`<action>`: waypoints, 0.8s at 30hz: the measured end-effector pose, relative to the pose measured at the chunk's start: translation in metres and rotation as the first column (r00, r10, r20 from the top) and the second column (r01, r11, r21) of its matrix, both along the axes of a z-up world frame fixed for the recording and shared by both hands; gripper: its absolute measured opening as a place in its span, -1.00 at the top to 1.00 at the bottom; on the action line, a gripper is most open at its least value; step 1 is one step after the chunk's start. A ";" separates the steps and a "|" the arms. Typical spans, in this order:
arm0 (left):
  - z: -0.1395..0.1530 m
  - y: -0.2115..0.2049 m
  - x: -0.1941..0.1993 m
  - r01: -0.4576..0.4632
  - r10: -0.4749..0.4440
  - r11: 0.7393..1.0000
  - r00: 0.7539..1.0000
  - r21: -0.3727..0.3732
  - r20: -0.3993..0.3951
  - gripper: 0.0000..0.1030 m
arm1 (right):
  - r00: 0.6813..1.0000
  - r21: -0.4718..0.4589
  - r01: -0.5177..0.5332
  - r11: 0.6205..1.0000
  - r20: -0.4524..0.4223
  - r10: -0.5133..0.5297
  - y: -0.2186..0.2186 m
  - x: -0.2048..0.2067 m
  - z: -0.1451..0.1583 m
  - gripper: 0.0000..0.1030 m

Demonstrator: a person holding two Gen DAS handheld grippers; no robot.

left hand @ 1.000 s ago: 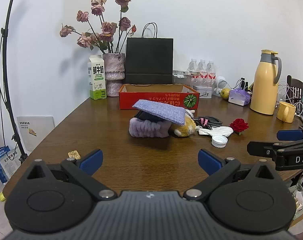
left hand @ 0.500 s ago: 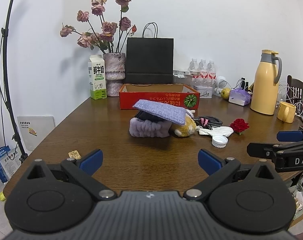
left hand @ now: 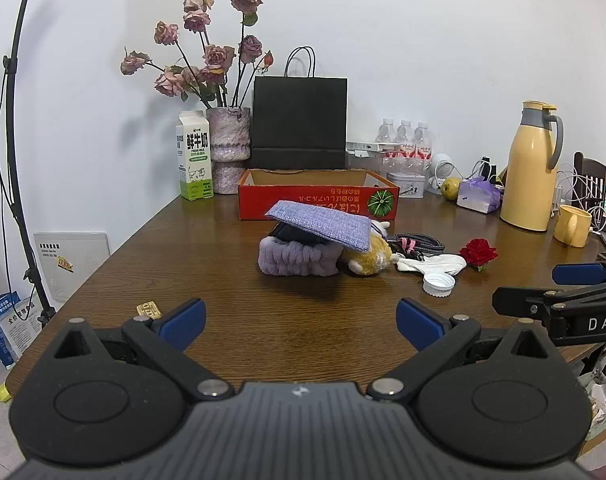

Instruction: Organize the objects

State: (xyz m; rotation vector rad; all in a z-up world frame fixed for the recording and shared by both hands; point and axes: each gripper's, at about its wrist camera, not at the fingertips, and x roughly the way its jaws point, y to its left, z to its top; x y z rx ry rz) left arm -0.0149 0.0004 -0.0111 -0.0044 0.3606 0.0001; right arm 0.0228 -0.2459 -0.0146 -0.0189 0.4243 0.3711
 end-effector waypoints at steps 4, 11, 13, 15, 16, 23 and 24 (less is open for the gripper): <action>0.001 0.000 0.000 -0.001 0.001 1.000 1.000 0.000 -0.001 -1.00 | 1.000 -0.001 0.000 1.000 0.000 0.000 0.000 0.000 0.000 -1.00; 0.002 0.000 -0.001 -0.005 0.005 1.000 1.000 -0.002 0.004 -1.00 | 1.000 -0.001 0.000 1.000 0.000 0.000 0.001 0.000 0.000 -1.00; 0.002 0.000 -0.001 -0.005 0.005 1.000 1.000 -0.003 0.004 -1.00 | 1.000 -0.001 0.000 1.000 0.000 0.000 0.001 0.000 0.000 -1.00; 0.003 0.000 -0.001 -0.005 0.005 1.000 1.000 -0.004 0.005 -1.00 | 1.000 -0.001 0.000 1.000 -0.001 0.000 0.001 0.000 0.000 -1.00; 0.003 0.000 -0.001 -0.005 0.005 1.000 1.000 -0.004 0.006 -1.00 | 1.000 -0.001 0.000 1.000 0.000 0.000 0.001 0.000 0.000 -1.00; 0.004 0.001 -0.001 -0.009 0.009 1.000 1.000 -0.006 0.009 -1.00 | 1.000 -0.001 0.000 1.000 -0.001 0.000 0.001 0.000 0.001 -1.00; 0.003 0.001 -0.001 -0.009 0.009 1.000 1.000 -0.006 0.009 -1.00 | 1.000 -0.001 0.000 1.000 -0.001 0.000 0.001 0.000 0.001 -1.00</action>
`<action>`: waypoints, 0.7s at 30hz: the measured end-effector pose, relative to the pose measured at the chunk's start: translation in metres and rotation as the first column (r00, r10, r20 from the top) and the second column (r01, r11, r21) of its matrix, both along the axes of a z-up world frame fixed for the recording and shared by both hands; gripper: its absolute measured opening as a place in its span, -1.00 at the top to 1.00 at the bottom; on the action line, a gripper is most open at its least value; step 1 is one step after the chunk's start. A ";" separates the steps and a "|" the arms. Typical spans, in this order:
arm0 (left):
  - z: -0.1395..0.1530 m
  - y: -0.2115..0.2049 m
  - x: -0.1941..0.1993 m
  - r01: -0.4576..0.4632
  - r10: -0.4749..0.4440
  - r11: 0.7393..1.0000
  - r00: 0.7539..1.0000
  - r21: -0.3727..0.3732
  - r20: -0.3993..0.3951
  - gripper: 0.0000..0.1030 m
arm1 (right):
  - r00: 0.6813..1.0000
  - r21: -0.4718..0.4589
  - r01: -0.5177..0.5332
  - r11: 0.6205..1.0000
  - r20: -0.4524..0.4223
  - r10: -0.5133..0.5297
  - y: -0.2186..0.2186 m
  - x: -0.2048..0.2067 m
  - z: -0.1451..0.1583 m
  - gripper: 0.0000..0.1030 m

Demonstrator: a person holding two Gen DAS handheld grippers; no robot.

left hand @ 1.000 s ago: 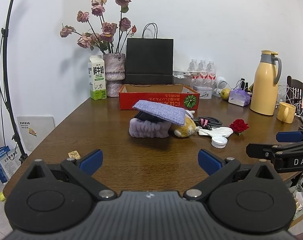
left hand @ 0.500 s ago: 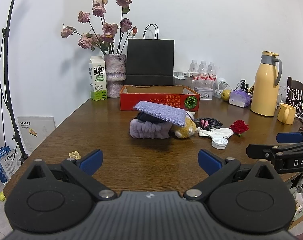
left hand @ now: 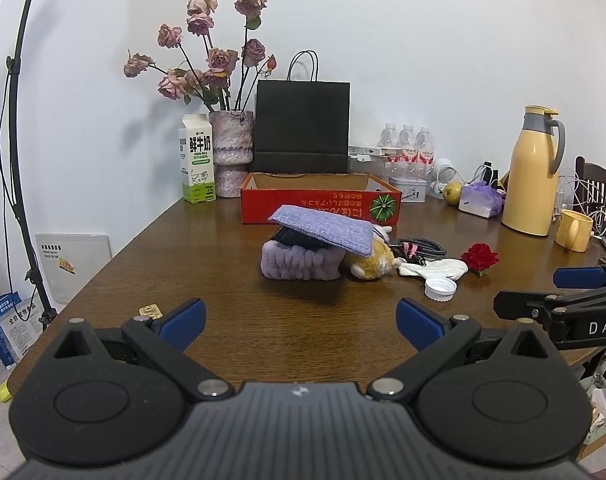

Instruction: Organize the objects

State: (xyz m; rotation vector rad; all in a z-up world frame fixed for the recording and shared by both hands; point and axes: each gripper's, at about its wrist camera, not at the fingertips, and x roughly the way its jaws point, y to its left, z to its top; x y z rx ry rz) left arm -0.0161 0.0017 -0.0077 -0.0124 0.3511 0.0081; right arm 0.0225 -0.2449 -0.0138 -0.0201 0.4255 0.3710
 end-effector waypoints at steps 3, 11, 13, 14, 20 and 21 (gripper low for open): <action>0.000 0.000 0.000 0.000 0.000 1.000 1.000 0.000 0.000 -1.00 | 1.000 -0.001 0.000 1.000 -0.001 0.000 0.000 0.000 0.000 -1.00; -0.001 0.004 0.001 -0.012 0.012 1.000 1.000 -0.004 0.002 -1.00 | 1.000 -0.002 0.001 1.000 -0.005 -0.001 0.000 0.000 -0.005 -1.00; -0.002 0.006 0.002 -0.016 0.016 1.000 1.000 -0.005 0.001 -1.00 | 1.000 -0.003 0.001 1.000 -0.007 -0.001 -0.001 0.000 -0.006 -1.00; -0.002 0.007 0.003 -0.018 0.018 1.000 1.000 -0.006 0.000 -1.00 | 1.000 -0.006 0.001 1.000 -0.009 -0.001 -0.001 0.001 -0.006 -1.00; -0.006 0.012 0.006 -0.036 0.036 0.999 0.999 -0.008 -0.007 -1.00 | 1.000 -0.018 0.000 1.000 -0.018 -0.001 0.001 0.006 -0.009 -1.00; -0.006 0.013 0.007 -0.040 0.040 0.999 0.999 -0.007 -0.007 -1.00 | 1.000 -0.020 -0.001 1.000 -0.019 0.000 0.001 0.007 -0.010 -1.00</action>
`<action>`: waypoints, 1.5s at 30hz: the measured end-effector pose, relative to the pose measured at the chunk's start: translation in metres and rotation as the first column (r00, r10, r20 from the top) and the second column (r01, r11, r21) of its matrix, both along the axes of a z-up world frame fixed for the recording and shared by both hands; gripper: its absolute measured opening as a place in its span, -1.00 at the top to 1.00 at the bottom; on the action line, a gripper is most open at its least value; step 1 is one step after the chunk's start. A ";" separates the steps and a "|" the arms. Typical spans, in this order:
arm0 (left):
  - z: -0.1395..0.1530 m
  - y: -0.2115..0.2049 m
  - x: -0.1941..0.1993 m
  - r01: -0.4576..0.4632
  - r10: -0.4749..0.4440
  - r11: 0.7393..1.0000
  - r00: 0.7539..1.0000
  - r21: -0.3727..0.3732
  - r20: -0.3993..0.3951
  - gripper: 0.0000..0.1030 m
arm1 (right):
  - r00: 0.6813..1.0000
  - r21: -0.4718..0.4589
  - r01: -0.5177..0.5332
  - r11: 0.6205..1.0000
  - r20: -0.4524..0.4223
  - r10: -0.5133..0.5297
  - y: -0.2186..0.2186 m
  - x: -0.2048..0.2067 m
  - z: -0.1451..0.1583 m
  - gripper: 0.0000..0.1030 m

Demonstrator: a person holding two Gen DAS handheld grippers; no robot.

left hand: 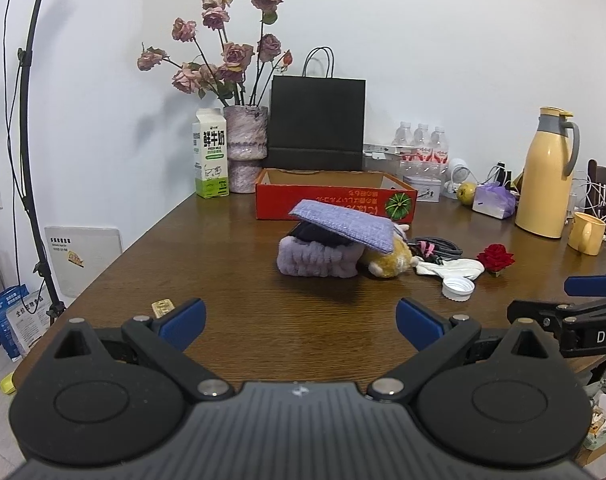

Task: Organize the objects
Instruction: 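Grasp the small beige block with the left gripper while the right gripper grasps the white bottle cap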

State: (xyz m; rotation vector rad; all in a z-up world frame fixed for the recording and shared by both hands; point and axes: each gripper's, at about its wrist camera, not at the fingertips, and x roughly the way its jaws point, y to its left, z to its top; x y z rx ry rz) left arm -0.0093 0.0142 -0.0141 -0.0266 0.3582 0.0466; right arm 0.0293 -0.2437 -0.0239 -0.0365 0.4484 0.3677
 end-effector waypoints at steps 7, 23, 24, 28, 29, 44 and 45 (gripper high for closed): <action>-0.007 0.012 0.009 -0.049 0.049 0.999 0.999 -0.008 -0.018 -1.00 | 1.000 -0.013 -0.009 1.000 -0.015 0.009 0.004 0.011 -0.007 -1.00; -0.027 0.052 0.045 -0.168 0.166 0.986 0.983 -0.013 -0.077 -1.00 | 0.998 -0.030 0.010 1.000 -0.062 -0.012 0.011 0.061 -0.028 -1.00; -0.028 0.054 0.047 -0.172 0.170 0.985 0.982 -0.011 -0.080 -1.00 | 0.998 -0.031 0.012 0.999 -0.065 -0.014 0.012 0.064 -0.029 -1.00; -0.031 0.062 0.057 -0.192 0.190 0.981 0.978 -0.010 -0.089 -1.00 | 0.997 -0.035 0.015 0.999 -0.076 -0.018 0.015 0.077 -0.033 -1.00; -0.032 0.064 0.059 -0.196 0.194 0.981 0.976 -0.008 -0.094 -1.00 | 0.997 -0.036 0.016 0.999 -0.080 -0.019 0.015 0.080 -0.034 -1.00; -0.043 0.100 0.108 -0.260 0.257 0.966 0.945 0.014 -0.204 -0.80 | 0.993 -0.056 0.042 0.998 -0.109 -0.048 0.022 0.115 -0.044 -1.00; -0.044 0.102 0.111 -0.261 0.257 0.965 0.942 0.008 -0.217 -0.62 | 0.993 -0.056 0.043 0.997 -0.111 -0.049 0.023 0.116 -0.044 -1.00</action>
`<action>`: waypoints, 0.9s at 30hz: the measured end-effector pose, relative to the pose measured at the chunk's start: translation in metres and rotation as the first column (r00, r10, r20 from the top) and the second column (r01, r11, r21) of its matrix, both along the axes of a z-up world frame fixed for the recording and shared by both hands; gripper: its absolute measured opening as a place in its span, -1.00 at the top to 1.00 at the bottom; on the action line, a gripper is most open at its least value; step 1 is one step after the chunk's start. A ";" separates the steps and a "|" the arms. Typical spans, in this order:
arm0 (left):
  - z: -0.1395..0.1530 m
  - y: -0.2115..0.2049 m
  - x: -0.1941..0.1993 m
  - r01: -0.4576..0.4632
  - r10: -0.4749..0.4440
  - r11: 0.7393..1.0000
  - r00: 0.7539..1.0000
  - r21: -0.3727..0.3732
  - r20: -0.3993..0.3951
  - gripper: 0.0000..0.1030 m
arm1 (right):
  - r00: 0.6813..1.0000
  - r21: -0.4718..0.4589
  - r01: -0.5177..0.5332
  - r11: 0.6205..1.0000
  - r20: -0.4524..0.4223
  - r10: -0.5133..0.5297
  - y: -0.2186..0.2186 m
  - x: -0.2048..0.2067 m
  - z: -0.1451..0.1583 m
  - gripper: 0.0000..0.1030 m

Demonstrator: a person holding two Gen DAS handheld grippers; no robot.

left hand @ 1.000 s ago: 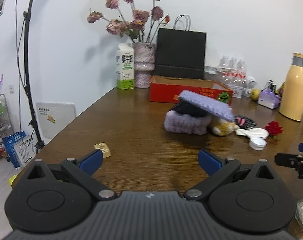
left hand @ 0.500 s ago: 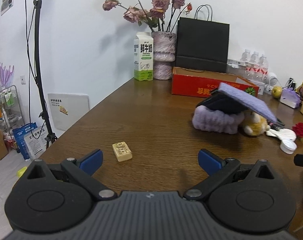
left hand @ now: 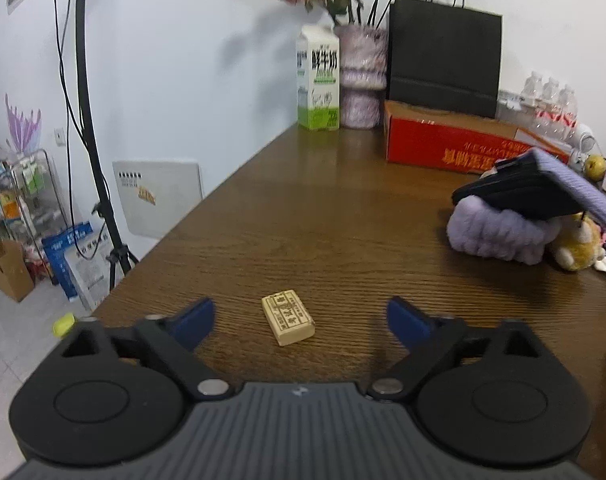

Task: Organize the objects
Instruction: 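Grasp the small beige block with the left gripper while the right gripper grasps the white bottle cap, then carry the beige block and white cap with both grippers over the cardboard box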

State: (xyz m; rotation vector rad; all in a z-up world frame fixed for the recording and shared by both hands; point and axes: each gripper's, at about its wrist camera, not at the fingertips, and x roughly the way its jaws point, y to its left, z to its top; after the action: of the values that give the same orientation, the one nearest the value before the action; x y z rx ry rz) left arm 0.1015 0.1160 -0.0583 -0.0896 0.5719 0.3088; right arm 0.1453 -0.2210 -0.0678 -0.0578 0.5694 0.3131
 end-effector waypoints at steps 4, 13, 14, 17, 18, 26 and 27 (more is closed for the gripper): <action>-0.004 0.005 0.008 -0.014 0.014 1.000 1.000 -0.013 -0.025 -0.12 | 1.000 -0.001 -0.006 1.000 0.001 0.006 0.001 0.002 0.002 -1.00; 0.002 0.000 0.003 0.011 -0.011 0.999 1.000 -0.035 0.018 0.59 | 1.000 -0.026 0.002 1.000 0.003 -0.002 0.002 0.007 0.003 -1.00; 0.003 -0.002 0.002 0.019 -0.019 0.999 1.000 -0.035 0.022 0.59 | 1.000 -0.032 0.006 0.999 -0.003 -0.006 0.002 0.008 0.003 -1.00; 0.008 -0.009 0.001 0.037 -0.036 0.999 0.999 -0.029 0.040 0.59 | 1.000 -0.055 0.007 0.998 -0.009 -0.008 0.002 0.013 0.003 -0.91; 0.009 -0.011 0.001 0.041 -0.040 0.999 0.998 -0.029 0.045 0.59 | 1.000 -0.062 0.000 0.998 -0.013 -0.001 0.003 0.015 0.003 -0.85; 0.014 -0.020 0.002 0.062 -0.060 0.998 0.996 -0.025 0.060 0.59 | 0.997 -0.036 -0.050 0.998 -0.053 0.048 0.003 0.026 0.001 0.24; 0.014 -0.020 0.001 0.062 -0.060 0.998 0.996 -0.025 0.061 0.59 | 0.997 -0.031 -0.053 0.998 -0.050 0.051 0.002 0.026 0.001 0.24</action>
State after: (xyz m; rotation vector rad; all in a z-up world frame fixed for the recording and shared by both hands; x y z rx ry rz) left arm 0.1027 0.0955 -0.0443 -0.1065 0.5178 0.2382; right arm 0.1708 -0.2186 -0.0664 -0.0962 0.6230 0.3565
